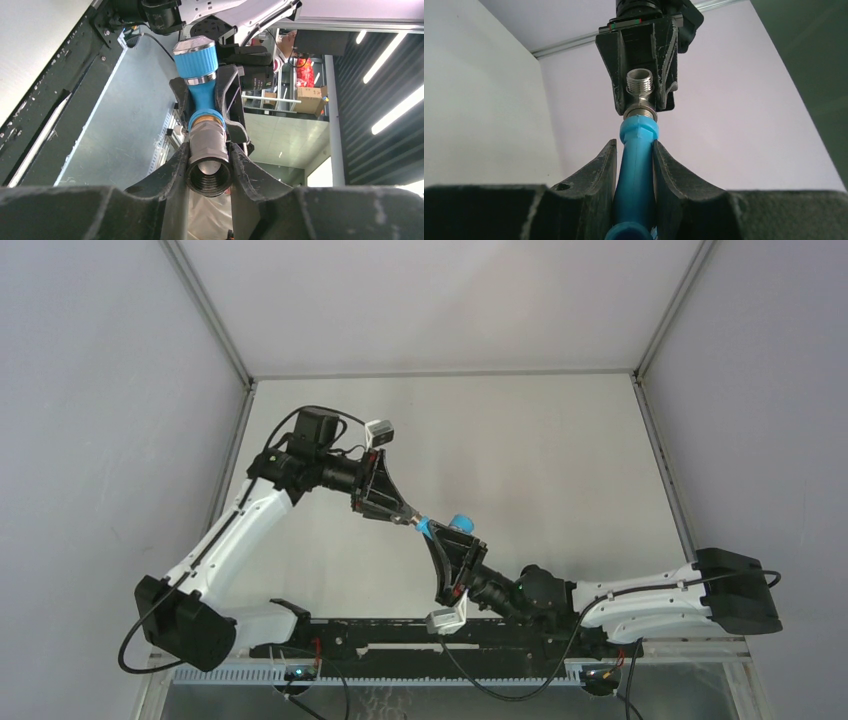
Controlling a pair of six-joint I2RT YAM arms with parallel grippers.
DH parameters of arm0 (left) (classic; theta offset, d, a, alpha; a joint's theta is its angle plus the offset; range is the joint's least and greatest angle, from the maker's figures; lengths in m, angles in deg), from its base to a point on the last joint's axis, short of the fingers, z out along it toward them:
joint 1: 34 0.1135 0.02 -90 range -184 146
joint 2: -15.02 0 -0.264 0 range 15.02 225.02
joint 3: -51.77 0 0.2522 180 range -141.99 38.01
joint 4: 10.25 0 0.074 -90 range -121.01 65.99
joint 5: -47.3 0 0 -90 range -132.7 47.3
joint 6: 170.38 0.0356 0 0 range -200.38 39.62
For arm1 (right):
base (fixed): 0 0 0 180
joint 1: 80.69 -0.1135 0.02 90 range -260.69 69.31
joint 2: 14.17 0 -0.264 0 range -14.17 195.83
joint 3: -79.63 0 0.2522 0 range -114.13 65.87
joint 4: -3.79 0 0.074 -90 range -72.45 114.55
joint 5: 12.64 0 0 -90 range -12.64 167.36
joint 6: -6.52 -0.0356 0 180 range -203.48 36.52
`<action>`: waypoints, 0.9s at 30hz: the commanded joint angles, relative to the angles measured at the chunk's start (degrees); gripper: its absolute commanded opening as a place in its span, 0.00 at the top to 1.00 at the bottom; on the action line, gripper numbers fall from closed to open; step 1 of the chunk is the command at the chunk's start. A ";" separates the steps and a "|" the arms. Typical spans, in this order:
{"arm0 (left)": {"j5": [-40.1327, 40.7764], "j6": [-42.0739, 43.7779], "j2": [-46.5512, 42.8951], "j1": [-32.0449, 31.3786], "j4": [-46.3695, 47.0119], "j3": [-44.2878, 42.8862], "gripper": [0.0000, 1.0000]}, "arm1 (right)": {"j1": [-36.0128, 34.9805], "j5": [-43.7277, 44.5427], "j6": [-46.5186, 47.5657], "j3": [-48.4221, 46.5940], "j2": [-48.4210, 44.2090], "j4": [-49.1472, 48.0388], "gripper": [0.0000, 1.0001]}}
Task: Install the water faucets
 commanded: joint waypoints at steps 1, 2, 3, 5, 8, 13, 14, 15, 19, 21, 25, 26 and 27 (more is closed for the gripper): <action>-2.66 -3.54 -3.37 -1.37 6.30 0.70 1.00 | 0.06 -1.27 -10.47 -3.41 -0.02 0.03 1.00; -2.45 -3.99 -3.67 -1.37 7.37 0.95 1.00 | 0.07 -1.37 -12.17 -3.79 -0.57 0.70 1.00; -2.22 -4.42 -3.90 -1.37 8.30 1.17 1.00 | 0.12 -1.50 -13.89 -4.00 -0.92 0.59 1.00; -2.01 -5.91 -4.49 -1.37 10.47 1.70 1.00 | 0.38 -1.50 -17.00 -4.40 -1.54 0.18 1.00; -1.78 -8.16 -5.36 -1.37 13.53 2.70 1.00 | 0.88 -1.60 -20.98 -4.93 -1.86 0.73 1.00; -1.39 -9.79 -6.27 -1.41 16.20 3.60 1.00 | 2.06 -2.59 -26.82 -5.12 -2.68 1.47 1.00; -1.10 -10.49 -6.58 -1.37 17.24 3.85 1.00 | 2.31 -2.61 -27.96 -5.26 -2.93 1.72 1.00; -0.81 -11.51 -6.92 -1.37 19.26 4.30 1.00 | 2.59 -2.64 -29.90 -5.36 -3.25 1.88 1.00; 0.11 -17.78 -8.62 -1.37 28.27 6.60 1.00 | 4.22 -4.46 -37.18 -5.96 -5.29 4.27 1.00; 0.85 -19.87 -9.25 -1.37 31.49 7.59 1.00 | 5.18 -5.71 -40.30 -6.12 -6.37 5.49 1.00; 2.42 -21.40 -10.46 -1.44 35.43 9.04 1.00 | 6.89 -7.42 -45.94 -6.26 -8.39 7.06 1.00; 2.87 -22.25 -10.95 -1.45 37.10 9.57 1.00 | 7.27 -8.05 -47.45 -6.31 -8.86 7.64 1.00; 3.38 -24.02 -11.32 -1.50 39.07 10.28 1.00 | 7.81 -8.70 -48.83 -6.45 -9.36 8.39 1.00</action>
